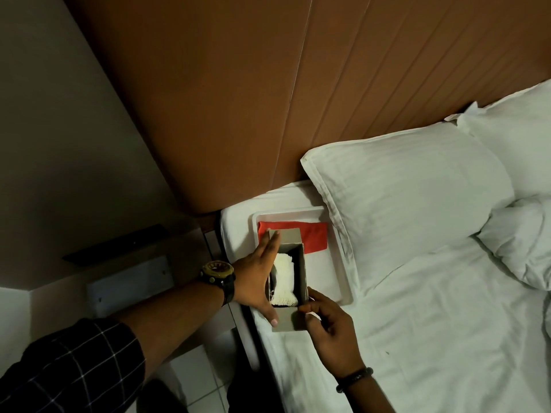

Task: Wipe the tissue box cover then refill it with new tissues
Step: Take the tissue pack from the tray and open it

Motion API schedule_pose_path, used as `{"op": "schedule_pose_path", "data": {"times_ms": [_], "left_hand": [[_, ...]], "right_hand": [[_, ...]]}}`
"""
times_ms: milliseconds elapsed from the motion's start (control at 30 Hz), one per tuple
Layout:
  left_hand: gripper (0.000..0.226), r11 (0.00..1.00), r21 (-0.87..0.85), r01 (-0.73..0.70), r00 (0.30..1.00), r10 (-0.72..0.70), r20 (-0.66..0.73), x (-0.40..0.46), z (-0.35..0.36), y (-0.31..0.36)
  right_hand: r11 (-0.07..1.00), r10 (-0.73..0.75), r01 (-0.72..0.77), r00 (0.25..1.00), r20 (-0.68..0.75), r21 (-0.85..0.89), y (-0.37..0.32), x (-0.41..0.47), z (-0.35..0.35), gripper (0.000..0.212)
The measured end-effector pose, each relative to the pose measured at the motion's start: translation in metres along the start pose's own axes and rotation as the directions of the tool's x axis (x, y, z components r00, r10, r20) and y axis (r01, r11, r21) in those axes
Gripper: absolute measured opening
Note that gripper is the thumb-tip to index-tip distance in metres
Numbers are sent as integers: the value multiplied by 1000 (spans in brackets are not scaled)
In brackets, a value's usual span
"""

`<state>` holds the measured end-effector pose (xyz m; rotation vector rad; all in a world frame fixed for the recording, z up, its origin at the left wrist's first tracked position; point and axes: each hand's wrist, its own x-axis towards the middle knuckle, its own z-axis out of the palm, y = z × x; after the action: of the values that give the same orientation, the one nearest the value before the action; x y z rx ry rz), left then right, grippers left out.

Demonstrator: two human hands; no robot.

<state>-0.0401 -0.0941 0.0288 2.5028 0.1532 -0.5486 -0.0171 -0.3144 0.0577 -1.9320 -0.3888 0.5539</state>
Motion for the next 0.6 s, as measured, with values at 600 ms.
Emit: {"op": "schedule_pose_path", "data": {"times_ms": [600], "left_hand": [[149, 977, -213, -17, 988, -16, -152, 7, 15, 8]], "right_hand": [[540, 37, -74, 997, -64, -839, -46, 70, 59, 27]]}}
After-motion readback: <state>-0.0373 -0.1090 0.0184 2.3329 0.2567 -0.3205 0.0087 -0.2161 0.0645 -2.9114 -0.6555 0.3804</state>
